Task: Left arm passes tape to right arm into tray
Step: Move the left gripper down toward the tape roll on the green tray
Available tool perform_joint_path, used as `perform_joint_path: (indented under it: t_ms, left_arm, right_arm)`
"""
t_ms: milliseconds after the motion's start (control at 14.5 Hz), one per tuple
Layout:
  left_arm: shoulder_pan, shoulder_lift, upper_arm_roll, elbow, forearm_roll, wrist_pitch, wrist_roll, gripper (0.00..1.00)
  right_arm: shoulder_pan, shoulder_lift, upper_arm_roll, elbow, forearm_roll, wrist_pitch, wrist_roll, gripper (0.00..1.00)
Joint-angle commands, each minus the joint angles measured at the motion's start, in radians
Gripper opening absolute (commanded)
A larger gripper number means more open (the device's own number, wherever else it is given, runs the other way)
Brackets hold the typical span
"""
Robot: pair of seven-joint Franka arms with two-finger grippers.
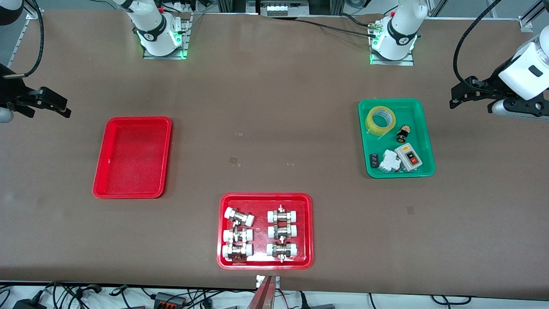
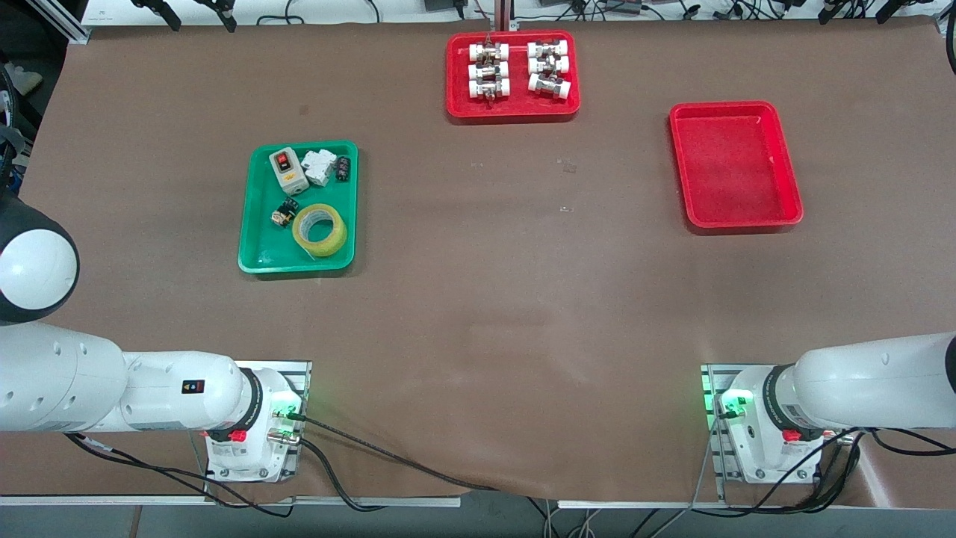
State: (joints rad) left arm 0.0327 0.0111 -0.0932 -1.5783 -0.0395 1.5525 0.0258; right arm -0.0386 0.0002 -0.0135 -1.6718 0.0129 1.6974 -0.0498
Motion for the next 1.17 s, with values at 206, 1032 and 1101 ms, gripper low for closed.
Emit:
perform_joint_path:
  t_ms: [206,1032,1101]
  left_arm:
    - [0.000,-0.008,0.003,-0.008,0.001,-0.003,0.020,1.00]
    - [-0.004,-0.003,-0.003,-0.549,-0.017,0.226,-0.043,1.00]
    - [-0.004,-0.002,-0.005,-0.613,-0.020,0.279,-0.056,1.00]
  right_arm:
    - [-0.012,-0.028,0.010,-0.008,-0.001,-0.016,-0.019,1.00]
    - [-0.004,-0.022,0.012,-0.008,-0.043,-0.012,-0.018,1.00]
    - [-0.003,-0.022,0.012,-0.009,-0.045,-0.015,-0.018,1.00]
